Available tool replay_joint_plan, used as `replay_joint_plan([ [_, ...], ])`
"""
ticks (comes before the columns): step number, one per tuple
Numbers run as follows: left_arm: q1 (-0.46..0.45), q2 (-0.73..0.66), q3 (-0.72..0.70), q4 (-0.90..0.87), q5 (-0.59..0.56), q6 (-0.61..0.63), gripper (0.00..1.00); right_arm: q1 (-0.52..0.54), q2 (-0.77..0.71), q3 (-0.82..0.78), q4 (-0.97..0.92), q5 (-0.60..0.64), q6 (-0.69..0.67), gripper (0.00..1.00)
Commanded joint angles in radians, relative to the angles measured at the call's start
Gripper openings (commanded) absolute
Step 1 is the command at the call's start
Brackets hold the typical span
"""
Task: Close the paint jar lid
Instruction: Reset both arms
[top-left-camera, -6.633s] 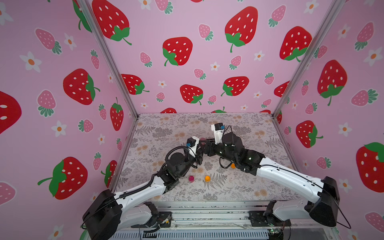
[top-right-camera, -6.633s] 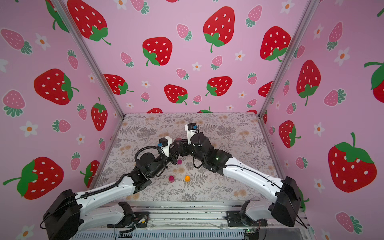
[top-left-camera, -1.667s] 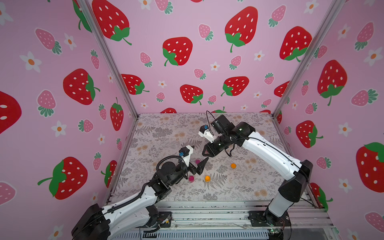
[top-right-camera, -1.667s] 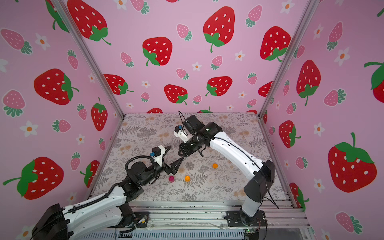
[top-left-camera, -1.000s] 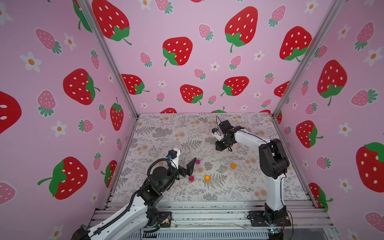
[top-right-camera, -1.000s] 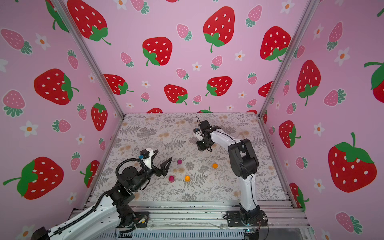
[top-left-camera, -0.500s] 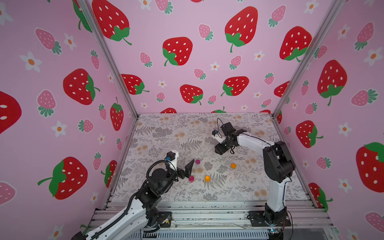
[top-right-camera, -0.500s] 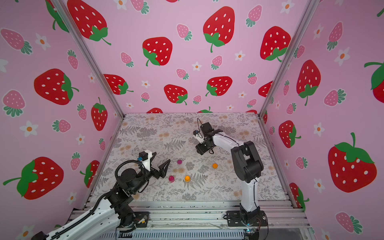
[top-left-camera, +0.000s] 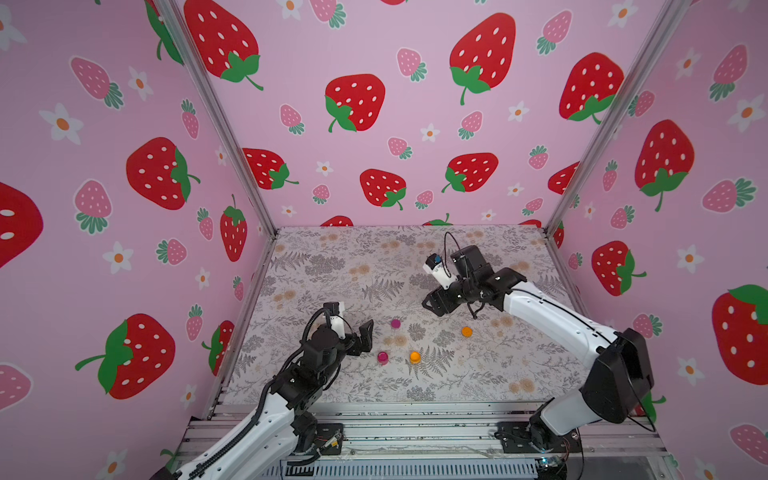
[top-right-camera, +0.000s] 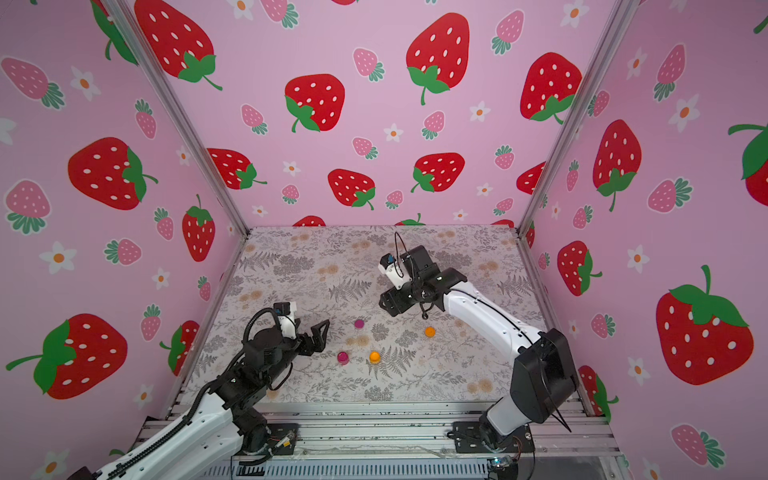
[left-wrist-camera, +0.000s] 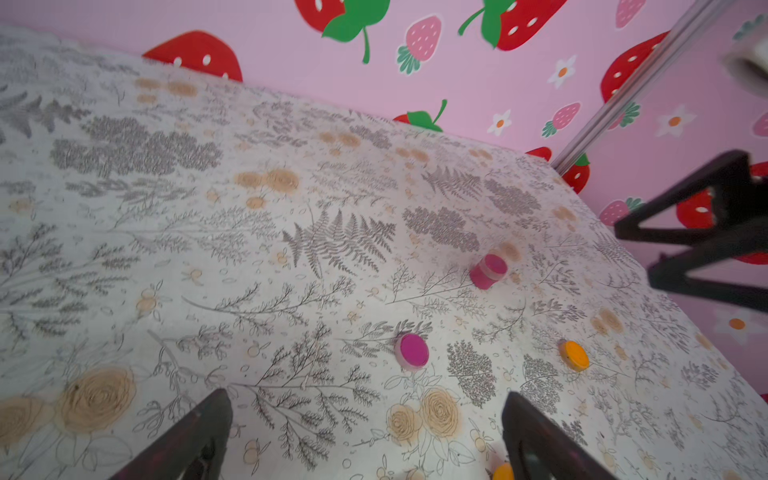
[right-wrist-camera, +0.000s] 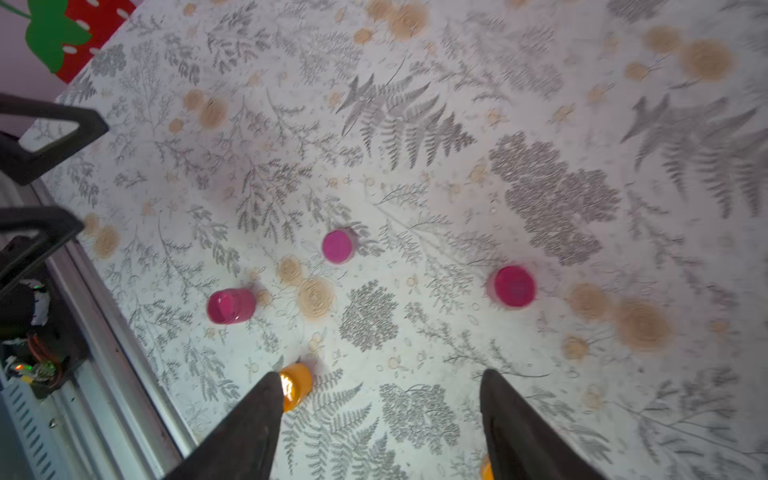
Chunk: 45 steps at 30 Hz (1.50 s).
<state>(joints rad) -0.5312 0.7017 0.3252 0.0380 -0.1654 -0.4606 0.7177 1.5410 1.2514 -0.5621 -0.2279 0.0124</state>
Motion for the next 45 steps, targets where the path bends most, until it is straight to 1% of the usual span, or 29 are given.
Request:
replay_joint_plan([
  [1,0.044,0.059,0.071,-0.1,0.077,-0.11,0.99,0.097,-0.008,-0.046,-0.035,0.021,0.093,0.75],
  [3,0.058,0.095,0.085,-0.125,0.094,-0.132,0.99,0.135,-0.002,-0.072,-0.028,0.059,0.133,0.74],
  [7,0.06,0.122,0.1,-0.155,0.133,-0.136,1.0,0.16,-0.014,-0.14,0.025,0.064,0.213,0.74],
  [11,0.06,0.109,0.103,-0.19,0.116,-0.137,0.99,0.163,-0.059,-0.199,0.056,0.106,0.257,0.75],
  [13,0.06,0.09,0.096,-0.176,0.119,-0.124,0.99,0.161,-0.115,-0.246,0.087,0.187,0.271,0.77],
  [15,0.06,0.066,0.094,-0.16,0.087,-0.106,0.99,0.155,-0.178,-0.285,0.111,0.315,0.273,0.82],
  [17,0.061,0.04,0.103,-0.155,0.011,-0.072,0.99,0.136,-0.252,-0.318,0.13,0.453,0.26,0.88],
  [18,0.063,0.03,0.109,-0.155,-0.029,-0.056,0.99,0.121,-0.282,-0.338,0.147,0.502,0.249,0.92],
  [19,0.069,0.023,0.117,-0.149,-0.065,-0.033,0.99,0.093,-0.319,-0.366,0.18,0.543,0.232,0.95],
  [21,0.094,0.019,0.121,-0.122,-0.124,0.007,0.99,-0.002,-0.387,-0.419,0.243,0.548,0.22,0.97],
  [23,0.141,0.03,0.11,-0.071,-0.189,0.044,0.99,-0.122,-0.453,-0.474,0.312,0.563,0.228,0.99],
  [24,0.164,0.038,0.101,-0.04,-0.219,0.067,0.99,-0.175,-0.477,-0.503,0.358,0.566,0.223,0.99],
  [26,0.208,0.059,0.057,0.071,-0.289,0.124,0.99,-0.301,-0.515,-0.57,0.47,0.567,0.227,0.99],
  [27,0.23,0.071,0.035,0.132,-0.302,0.156,0.99,-0.348,-0.52,-0.601,0.523,0.569,0.217,0.99],
  [29,0.276,0.12,-0.015,0.261,-0.339,0.219,0.99,-0.435,-0.495,-0.683,0.685,0.617,0.187,0.99],
  [30,0.3,0.145,-0.023,0.31,-0.36,0.222,0.99,-0.474,-0.469,-0.705,0.742,0.622,0.179,0.99],
  [31,0.331,0.163,-0.014,0.306,-0.342,0.238,0.99,-0.514,-0.434,-0.725,0.795,0.624,0.175,0.99],
  [32,0.359,0.182,-0.016,0.342,-0.297,0.277,0.99,-0.547,-0.397,-0.742,0.847,0.622,0.167,0.99],
  [35,0.407,0.275,-0.059,0.494,-0.248,0.326,0.99,-0.613,-0.274,-0.772,0.972,0.623,0.166,0.99],
  [36,0.419,0.307,-0.067,0.515,-0.239,0.328,0.99,-0.624,-0.244,-0.792,1.032,0.619,0.161,0.99],
  [38,0.437,0.379,-0.086,0.574,-0.189,0.362,0.99,-0.641,-0.17,-0.846,1.219,0.602,0.139,0.99],
  [39,0.442,0.414,-0.092,0.628,-0.186,0.371,0.99,-0.643,-0.158,-0.843,1.247,0.6,0.125,0.99],
  [40,0.444,0.426,-0.077,0.613,-0.165,0.386,0.99,-0.644,-0.152,-0.835,1.243,0.564,0.103,0.99],
  [41,0.455,0.449,-0.077,0.653,-0.124,0.399,0.99,-0.646,-0.127,-0.834,1.282,0.562,0.076,0.99],
  [42,0.465,0.48,-0.081,0.707,-0.113,0.393,0.99,-0.646,-0.098,-0.839,1.325,0.56,0.067,0.99],
  [43,0.477,0.507,-0.07,0.719,-0.117,0.377,0.99,-0.65,-0.053,-0.847,1.39,0.557,0.062,0.99],
  [45,0.514,0.566,-0.039,0.744,-0.082,0.355,0.99,-0.653,0.035,-0.852,1.467,0.545,0.06,0.99],
])
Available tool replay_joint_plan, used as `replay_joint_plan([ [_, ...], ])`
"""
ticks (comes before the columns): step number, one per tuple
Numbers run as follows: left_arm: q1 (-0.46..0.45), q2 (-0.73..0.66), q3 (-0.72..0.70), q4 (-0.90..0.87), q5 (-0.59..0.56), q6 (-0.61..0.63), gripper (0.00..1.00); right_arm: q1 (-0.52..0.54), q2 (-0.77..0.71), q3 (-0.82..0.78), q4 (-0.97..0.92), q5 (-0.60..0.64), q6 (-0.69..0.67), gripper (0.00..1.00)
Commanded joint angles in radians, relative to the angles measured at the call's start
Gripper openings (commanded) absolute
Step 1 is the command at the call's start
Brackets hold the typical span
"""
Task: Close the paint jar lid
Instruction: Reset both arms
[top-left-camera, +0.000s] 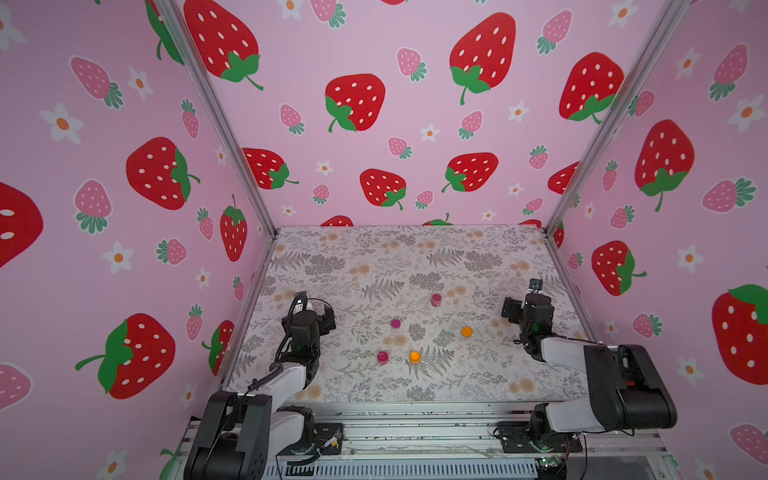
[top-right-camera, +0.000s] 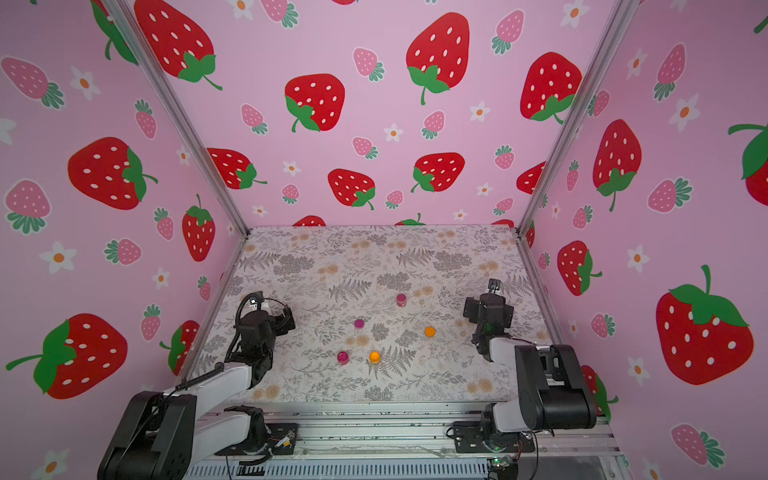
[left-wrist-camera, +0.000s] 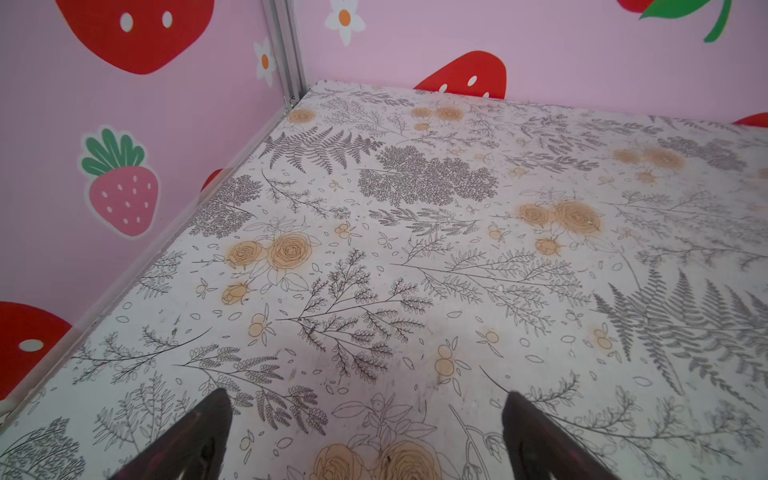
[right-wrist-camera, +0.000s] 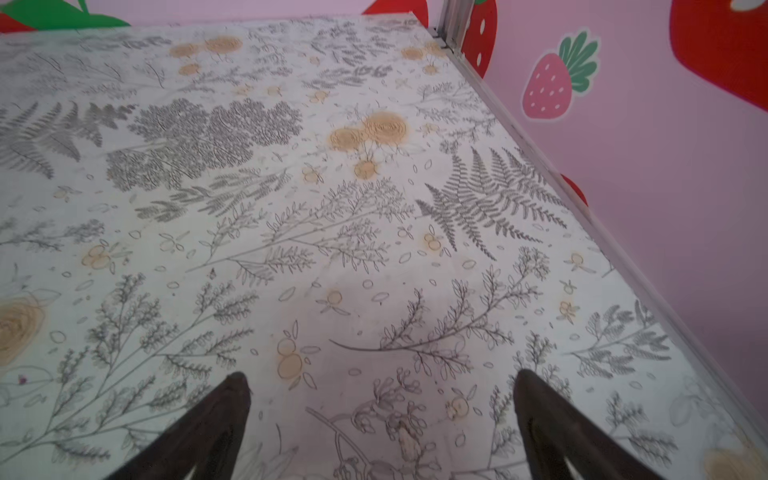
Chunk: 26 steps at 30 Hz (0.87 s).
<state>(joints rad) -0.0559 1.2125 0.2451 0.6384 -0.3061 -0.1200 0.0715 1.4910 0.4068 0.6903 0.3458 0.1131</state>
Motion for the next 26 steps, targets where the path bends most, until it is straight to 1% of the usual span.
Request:
replay_joint_plan([
  [1,0.052,0.097,0.06,0.163,0.084,0.009,0.99,-0.009,0.122,-0.008,0.282,-0.023,-0.045,0.99],
  [3,0.057,0.221,0.085,0.248,0.115,0.026,0.99,-0.028,0.076,0.015,0.154,-0.05,-0.008,0.99],
  [5,0.056,0.357,0.145,0.302,0.124,0.046,1.0,-0.057,0.098,0.02,0.18,-0.069,0.013,0.99],
  [6,0.056,0.331,0.197,0.146,0.153,0.05,1.0,-0.06,0.084,0.026,0.146,-0.076,0.017,0.99],
  [7,0.056,0.332,0.199,0.142,0.159,0.053,1.0,-0.064,0.082,0.025,0.138,-0.083,0.021,0.99],
  [8,0.056,0.345,0.183,0.205,0.152,0.049,1.0,-0.066,0.09,0.022,0.161,-0.081,0.019,0.99],
  [9,0.057,0.327,0.195,0.141,0.154,0.047,0.99,-0.066,0.087,0.023,0.155,-0.082,0.019,0.99],
  [11,0.057,0.34,0.191,0.174,0.152,0.045,0.99,-0.066,0.084,0.022,0.153,-0.082,0.018,0.99],
  [12,0.057,0.329,0.195,0.145,0.154,0.048,0.99,-0.066,0.082,0.02,0.155,-0.083,0.017,0.99],
  [26,0.057,0.329,0.191,0.156,0.159,0.051,0.99,-0.064,0.082,0.02,0.154,-0.08,0.014,0.99],
])
